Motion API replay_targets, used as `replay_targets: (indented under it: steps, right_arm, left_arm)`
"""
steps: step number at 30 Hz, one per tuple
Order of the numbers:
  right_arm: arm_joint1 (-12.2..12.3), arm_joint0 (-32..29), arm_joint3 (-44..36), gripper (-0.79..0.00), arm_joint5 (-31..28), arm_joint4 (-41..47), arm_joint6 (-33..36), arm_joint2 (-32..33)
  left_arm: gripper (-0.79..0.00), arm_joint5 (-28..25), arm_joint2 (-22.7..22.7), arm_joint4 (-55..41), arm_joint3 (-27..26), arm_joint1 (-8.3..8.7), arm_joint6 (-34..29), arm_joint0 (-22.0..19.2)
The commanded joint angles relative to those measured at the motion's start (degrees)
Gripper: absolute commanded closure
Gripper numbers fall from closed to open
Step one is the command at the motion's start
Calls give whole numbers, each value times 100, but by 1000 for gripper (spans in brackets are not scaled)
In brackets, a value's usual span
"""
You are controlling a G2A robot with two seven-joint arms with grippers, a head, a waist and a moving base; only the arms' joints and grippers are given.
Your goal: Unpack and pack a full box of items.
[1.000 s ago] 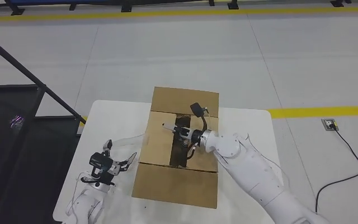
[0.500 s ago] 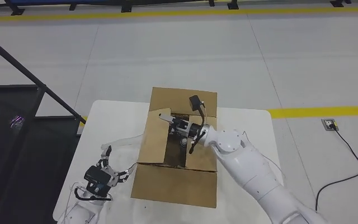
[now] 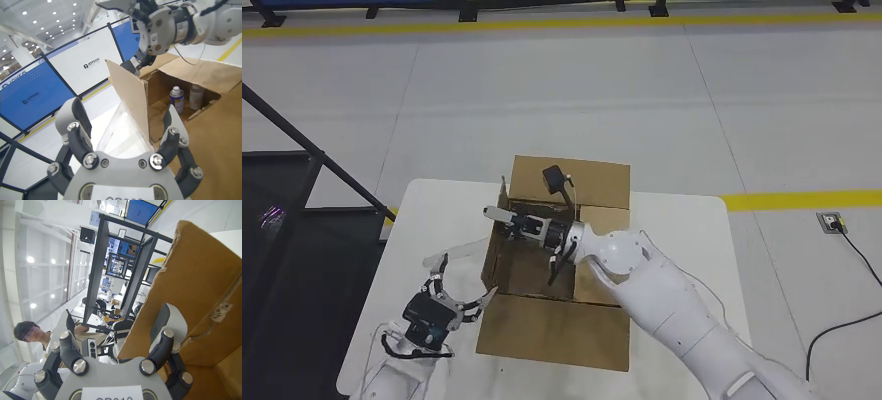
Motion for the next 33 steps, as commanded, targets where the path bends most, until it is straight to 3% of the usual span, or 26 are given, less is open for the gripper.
replay_targets:
  steps: [1,7,15,27,33]
  right_arm:
    - [-45,37,69,-785,-148,100,231,-20]
    - [-80,71,308,-785,-572,431,770,167]
    - [94,-173,92,-785,-889,136,716,657]
    - [331,-688,-548,-785,-658,-231,742,1239]
    - [424,-906,-796,-785,-632,-360,736,1508]
  left_arm:
    - [-785,142,-61,-241,43,-16,-51,-47]
    - [-785,343,-424,-740,171,-28,-12,29]
    - [-785,284,-815,-1002,493,-16,-89,194]
    - [-785,124,-690,-1058,1369,-43,-532,-270]
    - [-785,178,-718,-1022,1384,-50,-445,-287]
